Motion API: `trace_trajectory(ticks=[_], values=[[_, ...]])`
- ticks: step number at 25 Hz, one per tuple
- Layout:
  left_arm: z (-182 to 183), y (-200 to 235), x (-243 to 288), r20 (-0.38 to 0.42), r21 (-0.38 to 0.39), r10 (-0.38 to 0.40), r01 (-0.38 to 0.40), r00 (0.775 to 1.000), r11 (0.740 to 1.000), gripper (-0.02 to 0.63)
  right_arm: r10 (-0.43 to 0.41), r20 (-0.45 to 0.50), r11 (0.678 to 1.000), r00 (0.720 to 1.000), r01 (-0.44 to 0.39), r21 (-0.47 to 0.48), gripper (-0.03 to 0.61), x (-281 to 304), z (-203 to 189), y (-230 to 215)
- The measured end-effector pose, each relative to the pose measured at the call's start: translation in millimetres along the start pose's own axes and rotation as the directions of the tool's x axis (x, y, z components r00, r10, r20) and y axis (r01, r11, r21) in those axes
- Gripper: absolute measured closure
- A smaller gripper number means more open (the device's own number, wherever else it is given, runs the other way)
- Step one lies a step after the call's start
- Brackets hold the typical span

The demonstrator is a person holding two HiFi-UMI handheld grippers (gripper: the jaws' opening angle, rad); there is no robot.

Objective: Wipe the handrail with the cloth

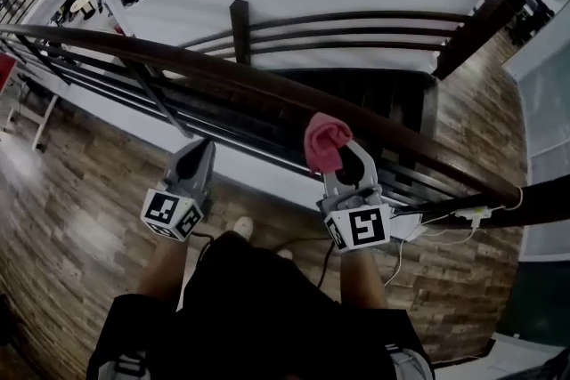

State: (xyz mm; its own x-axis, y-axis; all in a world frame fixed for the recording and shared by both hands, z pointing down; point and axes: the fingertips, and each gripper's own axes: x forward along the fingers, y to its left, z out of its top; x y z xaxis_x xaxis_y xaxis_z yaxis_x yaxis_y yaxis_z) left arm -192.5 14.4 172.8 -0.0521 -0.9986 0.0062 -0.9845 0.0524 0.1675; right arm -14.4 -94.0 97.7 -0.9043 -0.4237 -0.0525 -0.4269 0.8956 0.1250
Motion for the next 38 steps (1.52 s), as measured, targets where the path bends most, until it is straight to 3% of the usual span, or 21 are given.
trace_trajectory(ticks=[5, 8, 11, 17, 20, 23, 27, 29, 32, 35, 38], values=[[-9.2, 14.8, -25.2, 0.007, 0.015, 0.118, -0.118, 0.993, 0.993, 0.615, 0.183, -0.032, 0.983, 0.983, -0.183, -0.009, 0.531, 24.0, -10.6, 52.8], [-16.0, 37.2, -35.2, 0.017, -0.015, 0.158, -0.158, 0.987, 0.987, 0.615, 0.257, -0.037, 0.964, 0.966, -0.259, -0.069, 0.531, 50.9, -13.3, 85.7], [-23.8, 67.7, -39.5, 0.005, -0.014, 0.181, -0.181, 0.984, 0.983, 0.614, 0.296, -0.077, 0.942, 0.952, -0.305, -0.141, 0.531, 83.8, -28.1, 116.1], [-23.0, 155.0, -51.2, -0.002, -0.005, 0.224, -0.224, 0.975, 0.975, 0.614, 0.377, -0.139, 0.901, 0.916, -0.397, -0.173, 0.531, 173.1, -47.2, 192.2], [-26.8, 193.7, -52.1, -0.020, -0.005, 0.227, -0.227, 0.974, 0.974, 0.615, 0.381, -0.202, 0.897, 0.902, -0.414, -0.154, 0.531, 219.1, -64.1, 224.9], [-43.9, 221.4, -51.3, -0.074, -0.001, 0.200, -0.201, 0.977, 0.980, 0.614, 0.374, -0.276, 0.908, 0.886, -0.410, -0.087, 0.531, 257.9, -93.2, 252.1], [-65.6, 266.2, -55.8, -0.099, -0.058, 0.234, -0.241, 0.967, 0.969, 0.615, 0.356, -0.379, 0.929, 0.854, -0.366, 0.046, 0.531, 302.6, -150.1, 278.0], [-80.1, 284.2, -48.1, -0.134, -0.081, 0.233, -0.245, 0.963, 0.966, 0.615, 0.329, -0.440, 0.944, 0.835, -0.308, 0.121, 0.531, 323.5, -180.9, 280.7], [-88.9, 297.5, -33.5, -0.156, -0.071, 0.199, -0.212, 0.968, 0.975, 0.615, 0.266, -0.491, 0.960, 0.830, -0.180, 0.217, 0.531, 354.4, -214.2, 272.7], [-99.2, 304.8, -27.1, -0.180, -0.077, 0.159, -0.175, 0.971, 0.982, 0.615, 0.231, -0.540, 0.935, 0.809, -0.031, 0.353, 0.531, 377.8, -243.5, 265.5], [-116.3, 308.0, -24.9, -0.211, -0.107, 0.134, -0.159, 0.968, 0.981, 0.615, 0.213, -0.546, 0.907, 0.810, 0.043, 0.418, 0.531, 389.7, -257.5, 264.4]])
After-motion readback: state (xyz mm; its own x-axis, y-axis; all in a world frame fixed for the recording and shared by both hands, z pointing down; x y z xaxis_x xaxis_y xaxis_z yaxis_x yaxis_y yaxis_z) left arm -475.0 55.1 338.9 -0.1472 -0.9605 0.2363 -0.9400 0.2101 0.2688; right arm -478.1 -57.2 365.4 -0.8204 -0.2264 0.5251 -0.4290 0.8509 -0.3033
